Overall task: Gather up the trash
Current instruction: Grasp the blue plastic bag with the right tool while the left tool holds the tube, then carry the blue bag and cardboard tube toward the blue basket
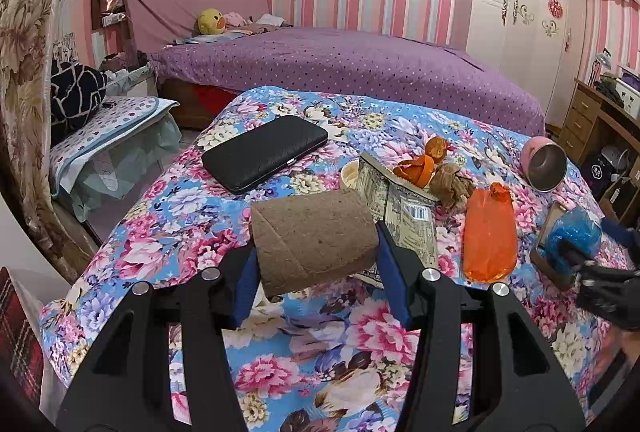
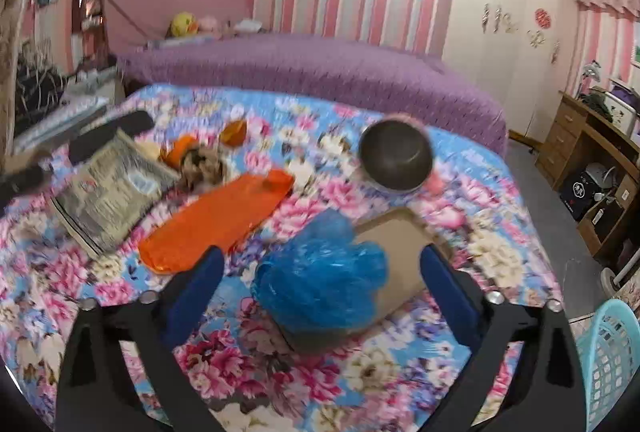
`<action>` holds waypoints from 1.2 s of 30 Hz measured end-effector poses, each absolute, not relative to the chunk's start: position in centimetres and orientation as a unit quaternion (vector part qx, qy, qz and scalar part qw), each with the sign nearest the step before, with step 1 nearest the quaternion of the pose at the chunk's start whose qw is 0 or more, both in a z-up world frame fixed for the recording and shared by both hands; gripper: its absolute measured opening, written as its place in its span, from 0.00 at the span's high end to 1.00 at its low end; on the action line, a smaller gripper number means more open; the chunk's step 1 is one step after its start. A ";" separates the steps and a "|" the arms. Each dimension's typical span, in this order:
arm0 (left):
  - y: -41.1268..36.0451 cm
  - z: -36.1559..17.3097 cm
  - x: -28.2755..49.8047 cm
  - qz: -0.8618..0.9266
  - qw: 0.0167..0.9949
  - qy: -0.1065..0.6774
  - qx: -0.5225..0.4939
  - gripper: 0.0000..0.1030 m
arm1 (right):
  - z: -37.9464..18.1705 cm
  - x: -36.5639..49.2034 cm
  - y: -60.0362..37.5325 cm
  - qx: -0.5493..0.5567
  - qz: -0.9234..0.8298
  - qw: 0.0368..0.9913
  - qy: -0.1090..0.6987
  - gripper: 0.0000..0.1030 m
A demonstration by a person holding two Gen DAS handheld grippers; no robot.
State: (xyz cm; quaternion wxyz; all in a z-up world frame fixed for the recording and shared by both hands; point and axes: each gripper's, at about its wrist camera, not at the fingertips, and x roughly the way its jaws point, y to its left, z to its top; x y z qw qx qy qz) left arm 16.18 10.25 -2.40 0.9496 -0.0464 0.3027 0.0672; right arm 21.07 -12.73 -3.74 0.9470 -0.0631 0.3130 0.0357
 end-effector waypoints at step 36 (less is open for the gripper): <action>1.4 -0.9 15.8 0.007 0.959 0.281 -0.036 0.50 | -1.0 15.8 -23.3 -0.018 0.021 0.964 0.263 0.69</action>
